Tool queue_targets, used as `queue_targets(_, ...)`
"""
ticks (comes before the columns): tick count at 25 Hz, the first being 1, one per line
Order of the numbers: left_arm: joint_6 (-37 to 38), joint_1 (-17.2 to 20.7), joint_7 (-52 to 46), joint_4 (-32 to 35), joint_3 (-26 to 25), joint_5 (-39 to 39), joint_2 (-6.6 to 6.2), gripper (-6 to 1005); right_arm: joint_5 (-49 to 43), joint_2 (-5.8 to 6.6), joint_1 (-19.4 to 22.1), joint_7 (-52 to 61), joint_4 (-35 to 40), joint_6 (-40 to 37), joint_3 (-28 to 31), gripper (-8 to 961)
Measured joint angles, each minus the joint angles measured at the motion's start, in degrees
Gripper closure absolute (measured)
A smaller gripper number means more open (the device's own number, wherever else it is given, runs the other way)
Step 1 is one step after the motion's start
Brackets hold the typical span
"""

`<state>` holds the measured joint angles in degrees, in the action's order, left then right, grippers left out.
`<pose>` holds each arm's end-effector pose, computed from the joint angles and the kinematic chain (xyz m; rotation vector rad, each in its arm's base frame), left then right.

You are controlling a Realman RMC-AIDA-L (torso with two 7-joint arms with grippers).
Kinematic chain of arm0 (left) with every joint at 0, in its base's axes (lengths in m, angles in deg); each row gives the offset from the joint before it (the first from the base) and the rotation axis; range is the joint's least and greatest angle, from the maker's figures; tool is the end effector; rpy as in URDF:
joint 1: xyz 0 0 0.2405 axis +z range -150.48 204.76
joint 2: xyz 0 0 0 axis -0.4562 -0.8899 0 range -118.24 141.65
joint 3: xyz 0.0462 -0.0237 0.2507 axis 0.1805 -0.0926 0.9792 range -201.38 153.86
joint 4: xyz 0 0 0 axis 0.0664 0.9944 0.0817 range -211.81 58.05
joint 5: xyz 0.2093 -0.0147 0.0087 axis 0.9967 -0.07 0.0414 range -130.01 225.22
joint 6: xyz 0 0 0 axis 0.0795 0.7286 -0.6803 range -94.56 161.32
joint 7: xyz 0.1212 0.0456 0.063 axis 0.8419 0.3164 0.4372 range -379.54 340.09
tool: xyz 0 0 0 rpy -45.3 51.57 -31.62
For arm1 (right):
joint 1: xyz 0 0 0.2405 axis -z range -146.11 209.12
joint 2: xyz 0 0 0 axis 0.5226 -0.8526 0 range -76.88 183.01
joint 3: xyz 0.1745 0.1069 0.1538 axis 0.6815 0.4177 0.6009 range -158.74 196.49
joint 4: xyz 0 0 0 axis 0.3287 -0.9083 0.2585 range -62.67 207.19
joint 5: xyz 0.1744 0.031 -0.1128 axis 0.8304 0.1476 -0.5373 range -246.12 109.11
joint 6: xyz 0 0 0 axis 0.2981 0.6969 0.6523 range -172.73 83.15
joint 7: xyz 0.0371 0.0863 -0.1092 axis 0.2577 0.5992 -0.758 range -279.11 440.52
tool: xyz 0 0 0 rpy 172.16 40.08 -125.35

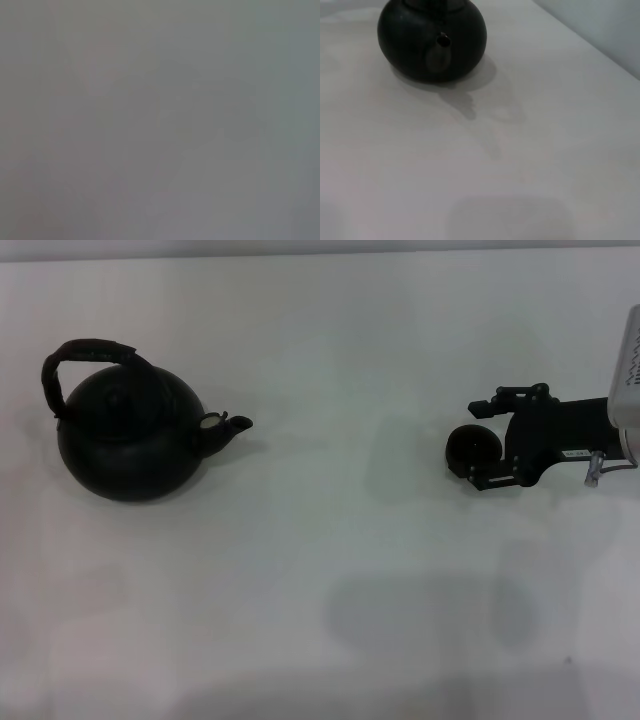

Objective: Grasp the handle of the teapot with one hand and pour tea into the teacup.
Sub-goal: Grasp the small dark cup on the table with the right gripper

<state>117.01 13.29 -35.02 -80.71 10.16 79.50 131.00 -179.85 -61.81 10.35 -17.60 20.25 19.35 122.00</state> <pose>-0.4072 0.2260 0.0409 -1.1613 -0.6489 -0.6640 0.2854 0.3339 -0.0219 -2.7584 0.2840 0.0254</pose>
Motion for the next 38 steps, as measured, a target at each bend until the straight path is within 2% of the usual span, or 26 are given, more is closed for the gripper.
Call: queue_targets(38,0.2,0.0,-0.2,0.0,0.1,0.8,0.07,387,-3.2,-0.09,-1.3,2.0,2.8,-4.0,-2.3,154)
